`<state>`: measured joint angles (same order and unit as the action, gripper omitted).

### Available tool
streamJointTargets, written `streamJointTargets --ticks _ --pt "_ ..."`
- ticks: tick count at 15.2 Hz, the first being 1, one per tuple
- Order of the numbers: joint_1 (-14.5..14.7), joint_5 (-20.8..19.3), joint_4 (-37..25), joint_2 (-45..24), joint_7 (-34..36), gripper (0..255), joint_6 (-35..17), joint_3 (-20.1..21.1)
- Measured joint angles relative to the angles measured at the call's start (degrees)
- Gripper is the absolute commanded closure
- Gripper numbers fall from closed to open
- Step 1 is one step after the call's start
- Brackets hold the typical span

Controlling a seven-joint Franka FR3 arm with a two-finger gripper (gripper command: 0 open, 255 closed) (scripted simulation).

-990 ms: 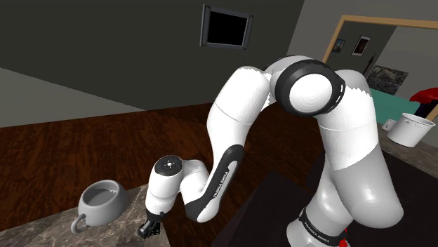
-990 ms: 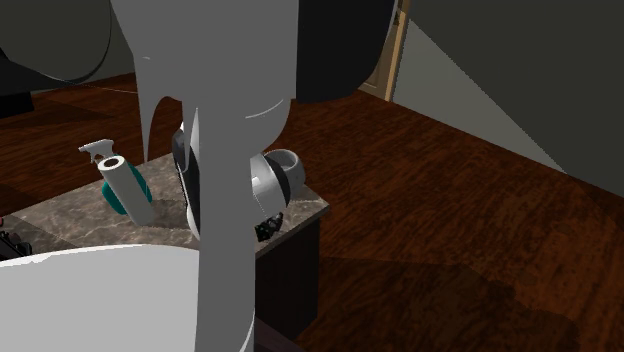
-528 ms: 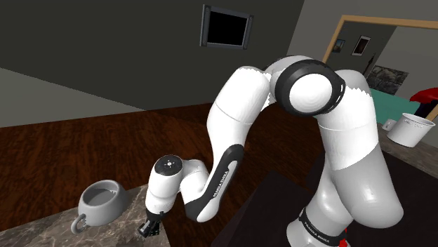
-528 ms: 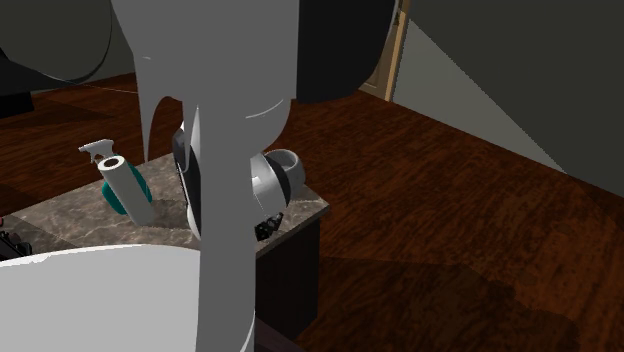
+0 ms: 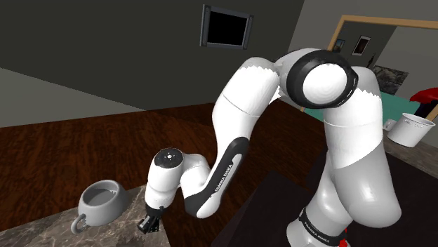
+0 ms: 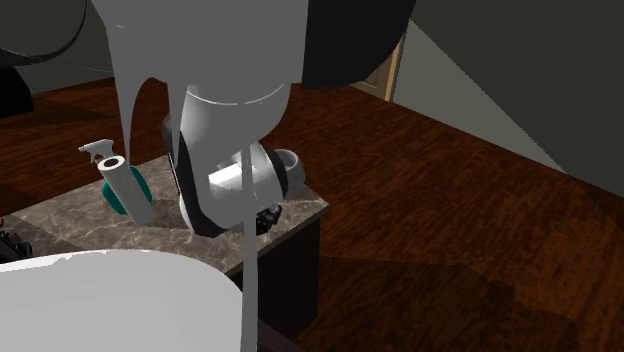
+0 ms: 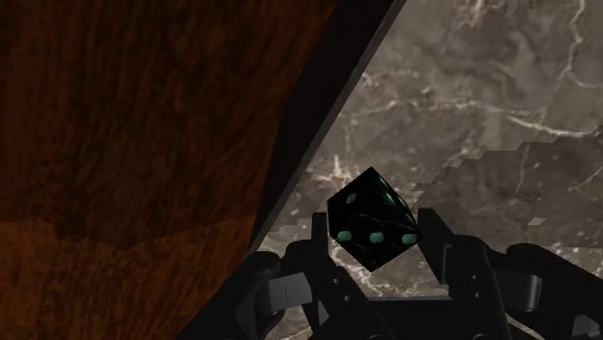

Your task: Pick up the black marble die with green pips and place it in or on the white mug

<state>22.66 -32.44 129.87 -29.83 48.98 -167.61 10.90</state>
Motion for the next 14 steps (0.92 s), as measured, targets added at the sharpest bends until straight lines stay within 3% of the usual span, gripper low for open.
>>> streamJointTargets --ticks 14 --pt "-7.02 8.50 2.98 10.39 -7.26 255 7.76 8.81"
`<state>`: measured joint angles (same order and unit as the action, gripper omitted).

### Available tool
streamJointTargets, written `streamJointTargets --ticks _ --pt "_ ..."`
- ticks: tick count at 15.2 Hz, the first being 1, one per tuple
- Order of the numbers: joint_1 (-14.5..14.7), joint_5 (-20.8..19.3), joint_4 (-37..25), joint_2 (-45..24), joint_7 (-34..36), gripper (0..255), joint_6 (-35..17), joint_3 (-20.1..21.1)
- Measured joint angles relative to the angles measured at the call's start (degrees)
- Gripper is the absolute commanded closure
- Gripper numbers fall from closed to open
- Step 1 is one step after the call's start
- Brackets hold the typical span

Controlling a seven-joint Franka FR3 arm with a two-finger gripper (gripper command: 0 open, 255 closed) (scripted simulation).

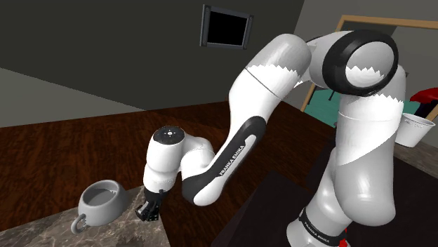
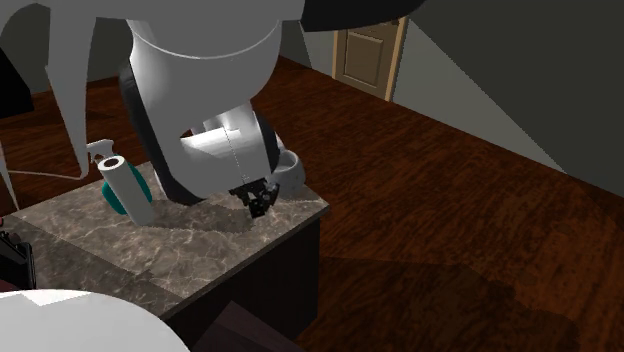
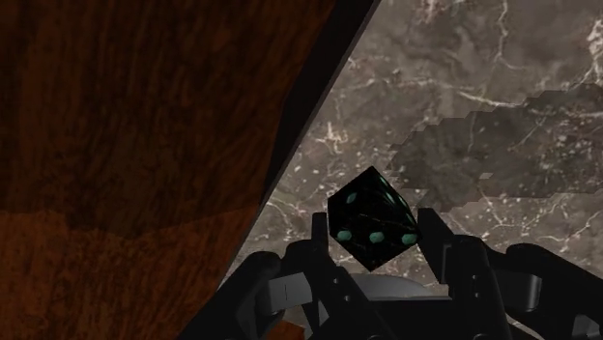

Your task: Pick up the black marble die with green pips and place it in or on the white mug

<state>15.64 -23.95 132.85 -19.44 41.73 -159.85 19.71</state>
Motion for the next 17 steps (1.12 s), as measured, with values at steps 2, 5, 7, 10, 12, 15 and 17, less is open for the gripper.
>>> streamJointTargets --ticks 2,5,7,10,12,15,17 --pt "-0.96 1.62 0.15 1.51 -1.35 255 1.28 1.21" --pt "-2.15 3.93 0.20 3.51 -3.23 255 3.08 2.72" --pt "-2.68 5.41 0.33 4.92 -4.20 255 4.24 3.65" --pt "-3.62 7.85 0.18 7.02 -6.11 255 6.24 4.91" --pt "-4.06 9.44 0.18 8.50 -7.21 255 7.53 5.66" --pt "-3.93 9.20 -3.02 7.00 -7.49 255 9.39 5.48" --pt "-3.61 8.13 -7.57 3.92 -7.64 255 11.19 4.79"
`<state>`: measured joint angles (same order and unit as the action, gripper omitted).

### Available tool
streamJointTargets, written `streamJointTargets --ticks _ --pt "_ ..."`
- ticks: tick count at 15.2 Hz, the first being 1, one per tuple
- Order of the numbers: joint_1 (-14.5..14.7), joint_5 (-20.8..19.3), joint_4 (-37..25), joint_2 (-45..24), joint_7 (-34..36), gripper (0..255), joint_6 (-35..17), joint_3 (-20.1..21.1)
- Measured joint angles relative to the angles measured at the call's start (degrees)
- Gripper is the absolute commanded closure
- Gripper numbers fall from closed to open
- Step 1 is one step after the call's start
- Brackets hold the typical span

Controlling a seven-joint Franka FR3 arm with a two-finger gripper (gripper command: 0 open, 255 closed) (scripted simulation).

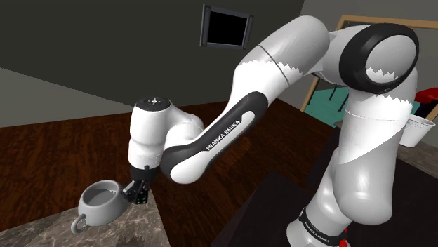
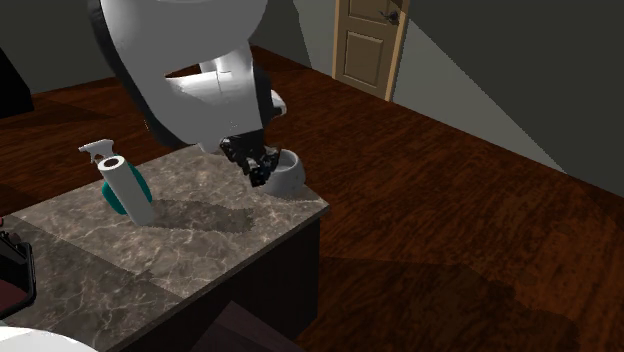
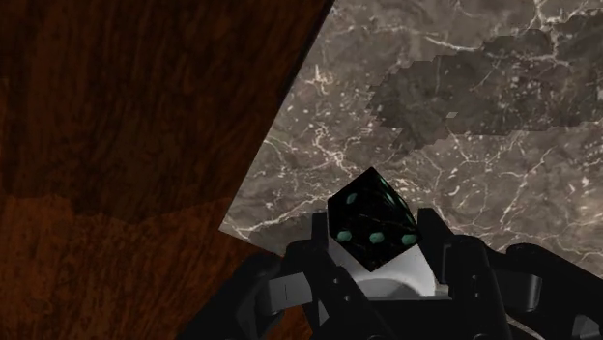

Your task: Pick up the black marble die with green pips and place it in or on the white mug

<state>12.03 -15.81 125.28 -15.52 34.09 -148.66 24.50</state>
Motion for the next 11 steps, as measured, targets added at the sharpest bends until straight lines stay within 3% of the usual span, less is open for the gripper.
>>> streamJointTargets --ticks 11 --pt "5.75 -4.07 -35.44 -22.15 -1.71 255 14.32 -3.58"
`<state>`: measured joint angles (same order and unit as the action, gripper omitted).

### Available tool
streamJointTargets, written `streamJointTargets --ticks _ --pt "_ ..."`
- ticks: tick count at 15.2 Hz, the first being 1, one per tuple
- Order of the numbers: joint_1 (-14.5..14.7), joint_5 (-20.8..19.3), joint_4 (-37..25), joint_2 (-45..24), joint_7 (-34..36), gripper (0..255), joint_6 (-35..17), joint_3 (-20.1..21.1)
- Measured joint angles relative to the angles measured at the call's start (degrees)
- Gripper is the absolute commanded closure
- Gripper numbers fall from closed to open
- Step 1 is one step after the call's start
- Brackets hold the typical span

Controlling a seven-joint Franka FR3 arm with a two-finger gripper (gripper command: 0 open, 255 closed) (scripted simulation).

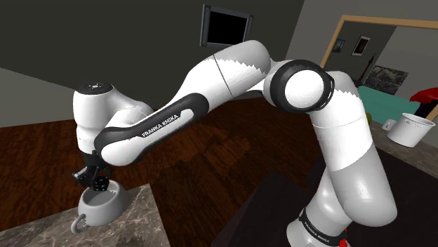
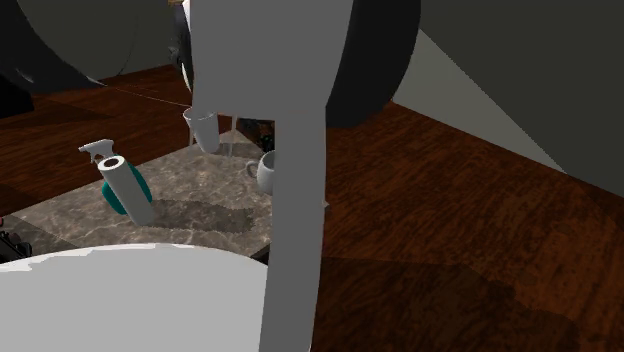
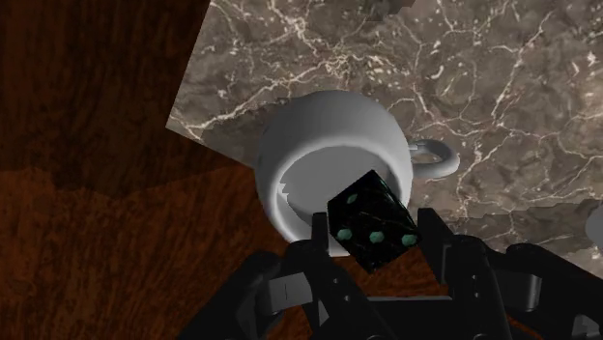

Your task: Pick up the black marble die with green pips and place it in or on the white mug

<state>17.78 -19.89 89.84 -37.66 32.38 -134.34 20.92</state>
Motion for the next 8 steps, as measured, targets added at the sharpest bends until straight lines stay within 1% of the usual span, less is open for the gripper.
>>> streamJointTargets --ticks 1,2,3,6,8 --pt "0.97 -0.09 -5.66 -3.13 -0.72 255 2.48 -0.32" --pt "1.55 -0.21 -9.20 -5.33 -1.16 255 3.79 -0.60" --pt "1.82 -0.31 -10.72 -6.48 -1.31 255 4.18 -0.79" --pt "2.33 -0.72 -12.17 -8.53 -1.19 255 3.61 -1.24" --pt "2.47 -1.01 -11.91 -9.29 -0.93 255 2.60 -1.49"
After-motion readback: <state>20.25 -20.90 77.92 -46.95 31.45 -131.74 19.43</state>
